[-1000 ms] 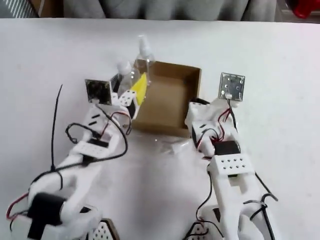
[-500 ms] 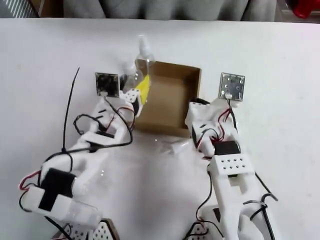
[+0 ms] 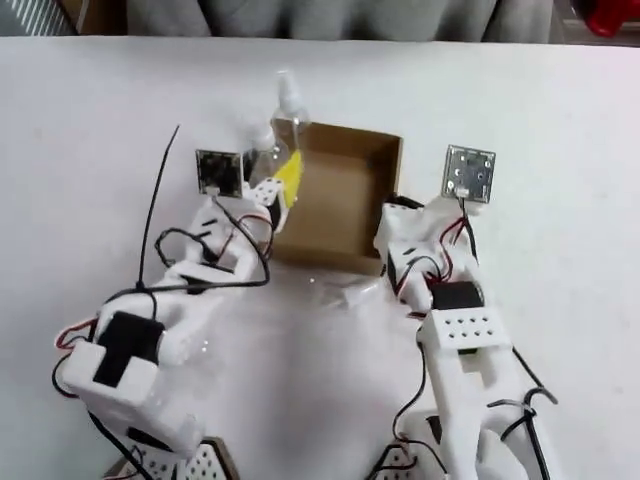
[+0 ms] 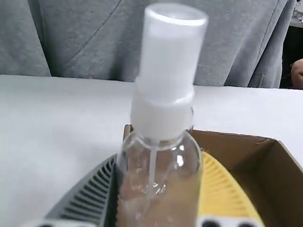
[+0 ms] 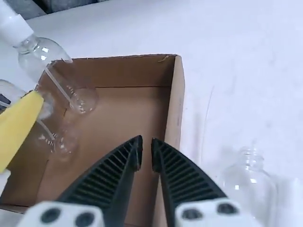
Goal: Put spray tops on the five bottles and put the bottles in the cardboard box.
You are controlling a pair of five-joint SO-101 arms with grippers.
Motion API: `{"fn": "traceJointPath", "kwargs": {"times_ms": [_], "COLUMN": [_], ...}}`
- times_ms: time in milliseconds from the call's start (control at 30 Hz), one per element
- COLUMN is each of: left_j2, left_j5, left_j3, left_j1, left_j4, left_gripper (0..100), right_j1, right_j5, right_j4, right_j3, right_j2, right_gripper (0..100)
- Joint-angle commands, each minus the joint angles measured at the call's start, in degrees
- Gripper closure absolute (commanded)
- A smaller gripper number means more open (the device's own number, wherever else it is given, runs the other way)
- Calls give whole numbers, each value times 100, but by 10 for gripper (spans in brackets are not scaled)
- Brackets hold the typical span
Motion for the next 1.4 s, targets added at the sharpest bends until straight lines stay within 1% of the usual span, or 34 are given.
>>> {"fn": "traceJointPath", "kwargs": {"times_ms": [0,233,567,600,700,767,1367], "left_j2": [136,505,567,567,523,514,567], "left_j5": [9,9,0,-35,-554,-730,-712], "left_j3": [-510,-791,-870,-879,-958,-985,-1363], "left_j1": [4,-31,-13,4,57,66,75], "left_j4": [-167,-158,-141,-88,167,255,255], "left_gripper": [977,977,976,976,977,977,978], "right_j1": [57,57,31,22,22,22,4], "right_j5": [-9,-9,-9,-9,-9,-9,-9], "right_j4": [-127,-127,-127,-127,-127,-127,-136], "right_j3": [-352,-352,-352,-352,-352,-352,-352], "right_j2": [-40,-40,-40,-40,-40,-40,13], "right_gripper": [982,982,982,982,982,982,982]}}
